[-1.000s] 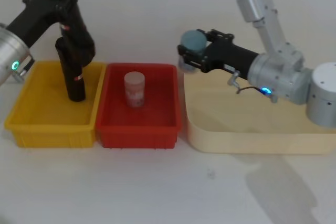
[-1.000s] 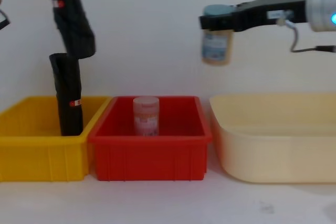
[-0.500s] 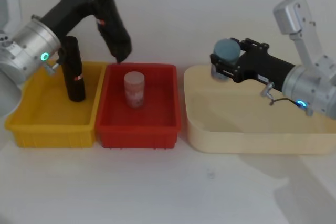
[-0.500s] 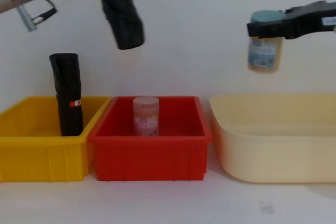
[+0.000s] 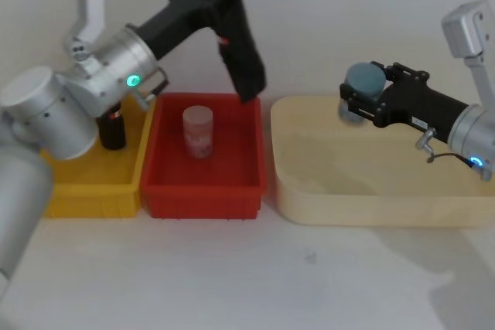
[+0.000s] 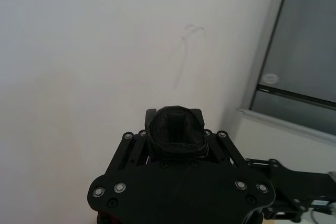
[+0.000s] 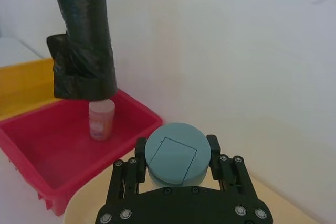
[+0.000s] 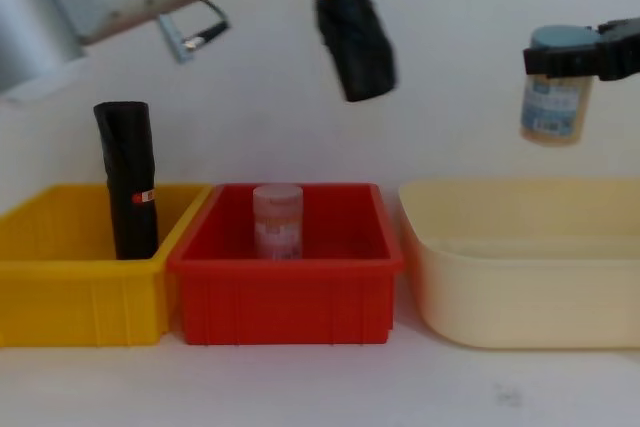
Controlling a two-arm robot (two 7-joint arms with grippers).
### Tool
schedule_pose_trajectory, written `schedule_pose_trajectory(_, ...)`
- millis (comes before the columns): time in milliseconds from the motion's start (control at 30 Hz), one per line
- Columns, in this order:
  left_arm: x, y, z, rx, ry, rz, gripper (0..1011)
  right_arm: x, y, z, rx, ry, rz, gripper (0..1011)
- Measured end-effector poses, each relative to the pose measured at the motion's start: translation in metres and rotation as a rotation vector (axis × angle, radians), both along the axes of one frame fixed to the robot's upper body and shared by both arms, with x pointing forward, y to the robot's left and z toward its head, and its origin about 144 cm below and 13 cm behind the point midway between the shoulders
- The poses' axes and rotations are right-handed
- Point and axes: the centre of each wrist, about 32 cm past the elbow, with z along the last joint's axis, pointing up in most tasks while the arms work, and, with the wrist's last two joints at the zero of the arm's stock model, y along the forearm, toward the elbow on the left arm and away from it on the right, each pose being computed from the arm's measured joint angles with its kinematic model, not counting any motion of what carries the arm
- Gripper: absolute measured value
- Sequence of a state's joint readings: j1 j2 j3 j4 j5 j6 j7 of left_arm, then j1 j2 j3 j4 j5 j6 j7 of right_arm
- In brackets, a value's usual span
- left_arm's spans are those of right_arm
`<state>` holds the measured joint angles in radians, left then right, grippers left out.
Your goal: Pick up the garbage bag with the one hand and transfer it to the other hand.
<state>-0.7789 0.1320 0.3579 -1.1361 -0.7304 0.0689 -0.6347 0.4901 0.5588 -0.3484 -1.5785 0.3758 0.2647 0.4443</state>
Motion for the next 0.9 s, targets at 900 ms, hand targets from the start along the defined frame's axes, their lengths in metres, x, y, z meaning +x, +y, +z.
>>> schedule_pose_trajectory(900,0.030,-0.076,-0.002,0.006,0.042,-0.171,364,0.011,-0.022,-0.016,0.045,0.066,-0.033,987)
